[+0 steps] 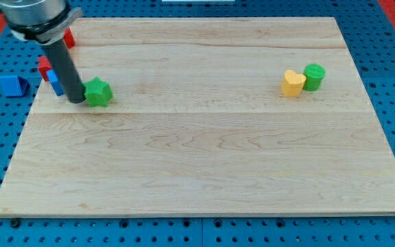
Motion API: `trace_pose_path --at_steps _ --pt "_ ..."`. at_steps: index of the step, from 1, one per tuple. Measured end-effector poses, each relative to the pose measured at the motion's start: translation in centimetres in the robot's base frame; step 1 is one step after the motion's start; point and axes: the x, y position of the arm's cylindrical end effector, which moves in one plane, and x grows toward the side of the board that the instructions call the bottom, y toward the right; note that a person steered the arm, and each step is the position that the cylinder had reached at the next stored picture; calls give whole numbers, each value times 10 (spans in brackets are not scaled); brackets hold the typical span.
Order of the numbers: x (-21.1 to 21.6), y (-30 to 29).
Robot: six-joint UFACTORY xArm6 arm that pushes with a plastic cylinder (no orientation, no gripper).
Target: Move the green star to the left of the yellow heart
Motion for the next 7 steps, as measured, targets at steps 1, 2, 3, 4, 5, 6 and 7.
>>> trace_pose_path --at_steps 1,2,3,4,5,6,7 --pt "-9 48" --pt "-7 108" --pt "-14 92" --pt "-35 102" --pt "-37 192" --pt "-30 289" --pt "-8 257"
